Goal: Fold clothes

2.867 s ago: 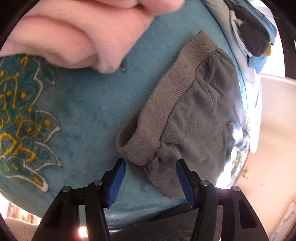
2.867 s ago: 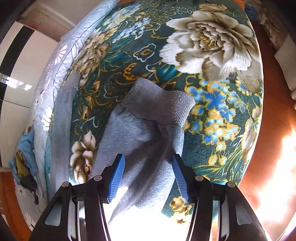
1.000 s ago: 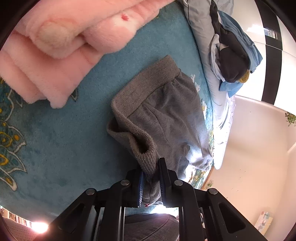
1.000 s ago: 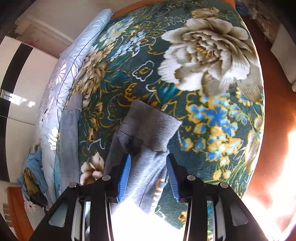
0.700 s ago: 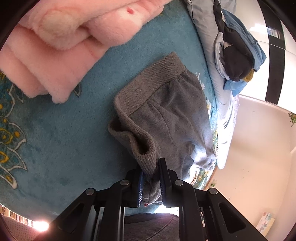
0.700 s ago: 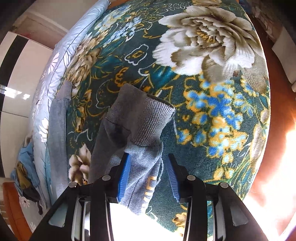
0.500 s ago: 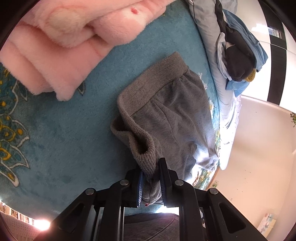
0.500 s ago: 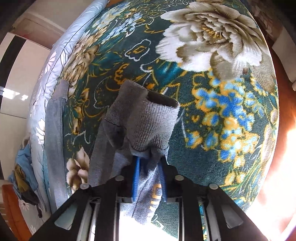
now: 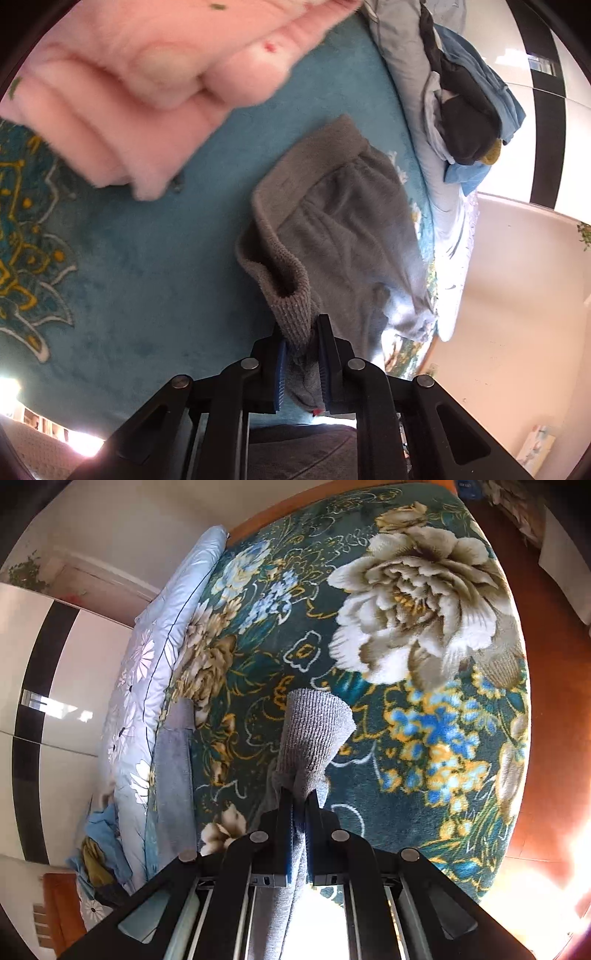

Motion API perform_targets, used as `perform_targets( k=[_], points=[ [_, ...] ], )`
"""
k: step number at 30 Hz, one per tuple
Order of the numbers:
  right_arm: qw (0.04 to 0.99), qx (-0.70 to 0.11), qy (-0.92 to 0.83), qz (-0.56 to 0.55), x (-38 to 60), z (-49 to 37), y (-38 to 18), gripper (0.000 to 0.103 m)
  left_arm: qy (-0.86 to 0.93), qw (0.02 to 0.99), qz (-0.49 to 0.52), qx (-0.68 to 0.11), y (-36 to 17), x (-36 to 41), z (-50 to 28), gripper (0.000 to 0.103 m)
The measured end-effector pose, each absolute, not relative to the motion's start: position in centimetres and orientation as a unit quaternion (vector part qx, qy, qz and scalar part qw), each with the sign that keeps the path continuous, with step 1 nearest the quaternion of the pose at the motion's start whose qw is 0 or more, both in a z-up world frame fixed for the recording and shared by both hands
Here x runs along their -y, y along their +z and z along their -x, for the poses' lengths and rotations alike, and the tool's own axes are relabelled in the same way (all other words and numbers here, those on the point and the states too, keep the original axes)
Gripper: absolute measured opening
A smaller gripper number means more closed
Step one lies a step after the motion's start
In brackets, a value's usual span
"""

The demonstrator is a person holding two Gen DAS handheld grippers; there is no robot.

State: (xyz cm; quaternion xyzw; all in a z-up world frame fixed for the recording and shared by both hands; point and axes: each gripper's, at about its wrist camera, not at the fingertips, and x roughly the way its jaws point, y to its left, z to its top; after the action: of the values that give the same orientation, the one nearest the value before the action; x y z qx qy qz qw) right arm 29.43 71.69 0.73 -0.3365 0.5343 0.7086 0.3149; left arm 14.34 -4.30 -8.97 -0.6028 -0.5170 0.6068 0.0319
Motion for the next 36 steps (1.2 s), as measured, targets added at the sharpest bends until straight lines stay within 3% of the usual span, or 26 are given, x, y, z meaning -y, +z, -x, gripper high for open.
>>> perform_targets(
  k=[13,21,31,36],
  points=[
    [0.26,-0.503,0.746,0.35,-74.3,-12.9,6.4,0.005,0.584,0.037,0.531,0.614,-7.1,4.8,-5.1,0.016],
    [0.257,-0.497,0.721,0.409,-75.0,-1.8,2.7,0.005,0.556,-0.017,0.51,0.656,-10.7,4.9,-0.6,0.016],
    [0.227,-0.453,0.733,0.453,-73.9,6.0,-0.8,0.008,0.547,-0.038,0.497,0.672,-14.7,5.7,1.5,0.017],
    [0.21,-0.449,0.742,0.451,-73.9,6.4,-1.9,0.009,0.562,-0.027,0.494,0.663,-14.7,5.8,2.2,0.027]
  ],
)
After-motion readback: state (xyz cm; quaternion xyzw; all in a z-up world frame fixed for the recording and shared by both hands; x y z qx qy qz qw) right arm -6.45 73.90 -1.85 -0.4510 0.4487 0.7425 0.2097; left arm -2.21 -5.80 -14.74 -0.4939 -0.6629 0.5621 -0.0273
